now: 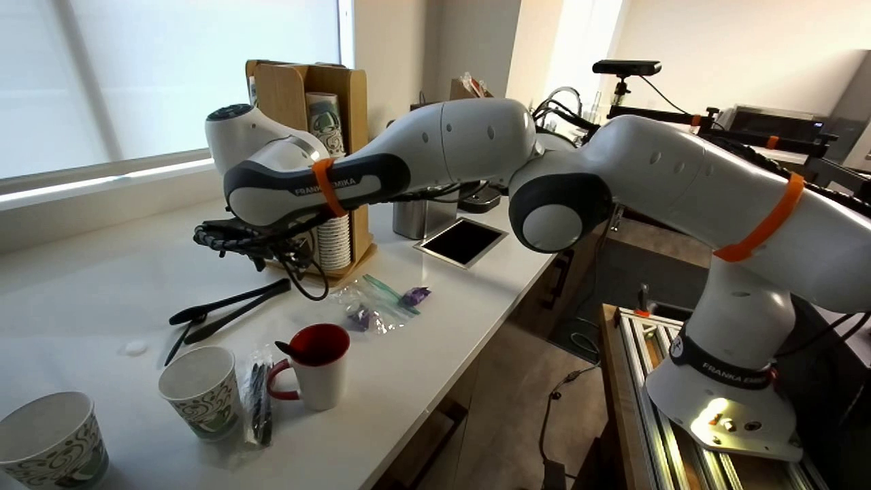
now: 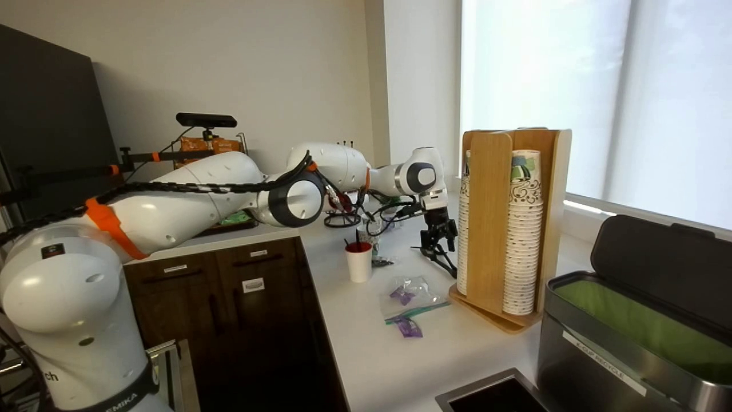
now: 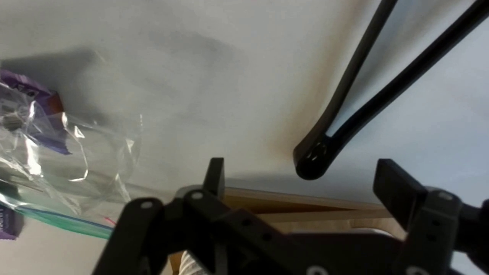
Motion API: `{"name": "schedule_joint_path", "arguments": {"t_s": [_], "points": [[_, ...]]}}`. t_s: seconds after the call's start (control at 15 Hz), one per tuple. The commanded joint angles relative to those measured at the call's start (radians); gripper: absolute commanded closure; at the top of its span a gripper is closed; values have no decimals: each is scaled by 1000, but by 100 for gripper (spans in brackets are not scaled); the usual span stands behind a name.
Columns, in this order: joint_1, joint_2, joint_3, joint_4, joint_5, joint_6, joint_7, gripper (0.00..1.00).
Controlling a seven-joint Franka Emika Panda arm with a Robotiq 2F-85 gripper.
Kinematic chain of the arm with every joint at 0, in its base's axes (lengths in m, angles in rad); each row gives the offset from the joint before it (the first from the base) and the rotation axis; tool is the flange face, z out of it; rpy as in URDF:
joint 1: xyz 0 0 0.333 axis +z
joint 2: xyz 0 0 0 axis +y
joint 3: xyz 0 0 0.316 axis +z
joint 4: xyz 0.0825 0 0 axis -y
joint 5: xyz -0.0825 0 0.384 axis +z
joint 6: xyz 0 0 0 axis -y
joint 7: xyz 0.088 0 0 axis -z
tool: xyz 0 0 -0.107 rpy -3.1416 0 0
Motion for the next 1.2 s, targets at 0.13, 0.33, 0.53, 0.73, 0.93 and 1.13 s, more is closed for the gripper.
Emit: {"name": "schedule_joint_path", "arguments": {"t_s": [0.13,0.33,0.53,0.73,0.93,1.13], "points": [[-8,58,27,44,35,237,46,0],[-11,71,51,38,55,290,45,0],[-17,71,67,29,78,236,63,0],[-27,85,81,39,98,256,64,0],[-31,88,86,42,104,243,77,0],[-28,61,78,1,88,254,47,0]]}}
